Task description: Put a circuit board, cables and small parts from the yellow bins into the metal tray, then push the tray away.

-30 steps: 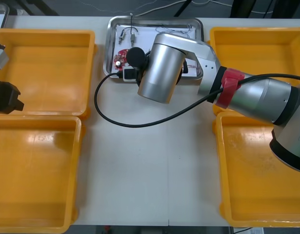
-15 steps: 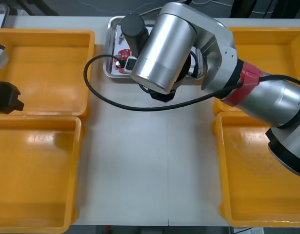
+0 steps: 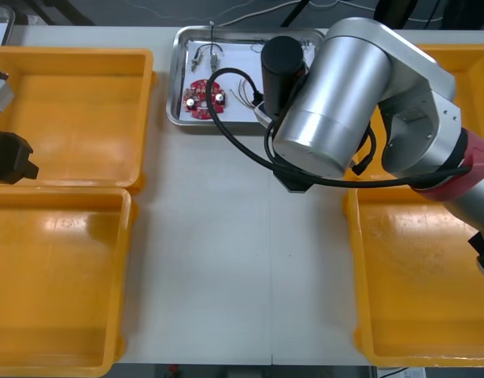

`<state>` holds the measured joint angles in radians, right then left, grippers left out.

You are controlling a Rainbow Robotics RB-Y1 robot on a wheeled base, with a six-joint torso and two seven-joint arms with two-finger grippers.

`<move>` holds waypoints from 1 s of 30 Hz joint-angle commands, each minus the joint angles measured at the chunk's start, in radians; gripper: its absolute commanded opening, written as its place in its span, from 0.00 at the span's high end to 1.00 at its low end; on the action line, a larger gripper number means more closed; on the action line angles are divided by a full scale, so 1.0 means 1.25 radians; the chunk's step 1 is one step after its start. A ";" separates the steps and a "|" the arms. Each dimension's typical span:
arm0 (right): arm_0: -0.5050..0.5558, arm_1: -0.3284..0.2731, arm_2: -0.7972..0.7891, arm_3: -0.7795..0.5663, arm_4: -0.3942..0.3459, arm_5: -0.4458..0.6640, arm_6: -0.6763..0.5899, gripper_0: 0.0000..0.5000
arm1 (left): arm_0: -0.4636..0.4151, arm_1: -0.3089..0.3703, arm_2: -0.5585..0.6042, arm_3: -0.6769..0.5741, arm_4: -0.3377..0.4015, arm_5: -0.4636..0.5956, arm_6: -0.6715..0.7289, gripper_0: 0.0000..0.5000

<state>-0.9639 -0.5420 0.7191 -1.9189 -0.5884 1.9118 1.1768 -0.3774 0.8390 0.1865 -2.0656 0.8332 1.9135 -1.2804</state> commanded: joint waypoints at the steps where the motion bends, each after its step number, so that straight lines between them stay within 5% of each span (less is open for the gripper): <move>1: 0.032 -0.071 -0.071 -0.060 -0.062 0.006 -0.098 0.00 | 0.014 0.036 0.023 -0.023 0.006 0.005 0.086 0.04; 14: 0.137 -0.220 -0.185 -0.135 -0.163 0.006 -0.270 0.00 | 0.014 0.036 0.023 -0.023 0.006 0.005 0.086 0.04; 30: 0.302 -0.324 -0.402 -0.134 -0.230 0.006 -0.265 0.00 | 0.014 0.036 0.023 -0.023 0.006 0.005 0.086 0.04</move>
<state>-0.6342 -0.8947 0.2956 -2.0582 -0.8572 1.9131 0.8528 -0.3726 0.8392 0.1866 -2.0657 0.8336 1.9135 -1.2804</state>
